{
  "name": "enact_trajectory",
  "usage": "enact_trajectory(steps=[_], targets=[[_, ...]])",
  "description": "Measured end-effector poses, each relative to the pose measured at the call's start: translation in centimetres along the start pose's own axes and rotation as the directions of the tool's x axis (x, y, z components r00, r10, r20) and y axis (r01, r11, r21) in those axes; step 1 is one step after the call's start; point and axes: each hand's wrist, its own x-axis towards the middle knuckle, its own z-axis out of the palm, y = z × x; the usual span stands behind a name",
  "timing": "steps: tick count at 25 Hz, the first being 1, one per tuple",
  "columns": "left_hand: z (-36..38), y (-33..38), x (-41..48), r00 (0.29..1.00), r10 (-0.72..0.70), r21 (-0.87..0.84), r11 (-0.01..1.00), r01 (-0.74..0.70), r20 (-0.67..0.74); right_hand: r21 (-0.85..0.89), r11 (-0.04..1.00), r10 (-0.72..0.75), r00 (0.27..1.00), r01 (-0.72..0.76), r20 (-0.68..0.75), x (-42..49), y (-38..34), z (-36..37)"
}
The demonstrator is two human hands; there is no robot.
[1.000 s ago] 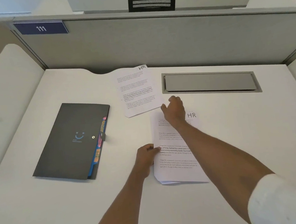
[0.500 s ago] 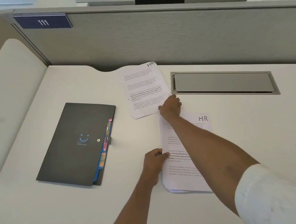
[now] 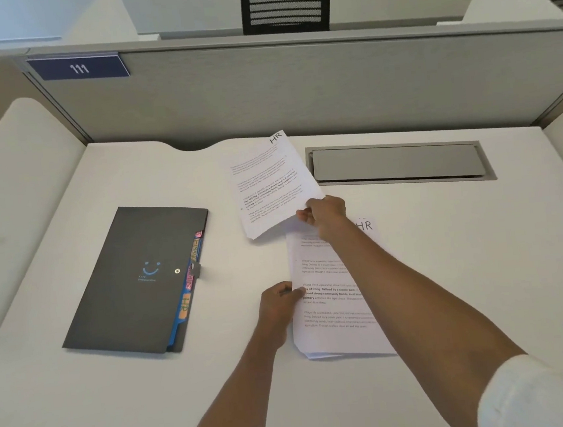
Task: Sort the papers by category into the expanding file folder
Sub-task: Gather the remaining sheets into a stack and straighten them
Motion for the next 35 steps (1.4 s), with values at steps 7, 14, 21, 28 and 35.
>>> enact_trajectory(steps=[7, 14, 21, 28, 35], targets=[[0.4, -0.3, -0.8, 0.998, 0.045, -0.026, 0.999, -0.046, -0.037, 0.305, 0.949, 0.082, 0.997, -0.082, 0.015, -6.8, 2.5, -8.7], [0.9, -0.3, -1.9, 0.996, 0.062, 0.045, 0.997, -0.059, -0.068, 0.286, 0.955, 0.107, 0.992, -0.085, -0.065, -10.7, 11.1, -17.4], [1.0, -0.6, -1.4, 0.993, 0.077, -0.014, 0.997, -0.078, -0.09, 0.173, 0.983, 0.092, 0.986, -0.067, -0.141, -13.2, 15.8, -21.3], [1.7, -1.1, -1.8, 0.964, 0.208, 0.1, 0.976, -0.193, -0.164, -0.025, 1.0, 0.011, 0.99, -0.015, -0.143, -13.5, 16.6, -21.9], [0.7, -0.1, -2.0, 0.962, 0.263, 0.018, 0.965, -0.262, -0.077, -0.429, 0.888, -0.309, 0.907, 0.167, -0.285, -12.4, 13.7, -22.6]])
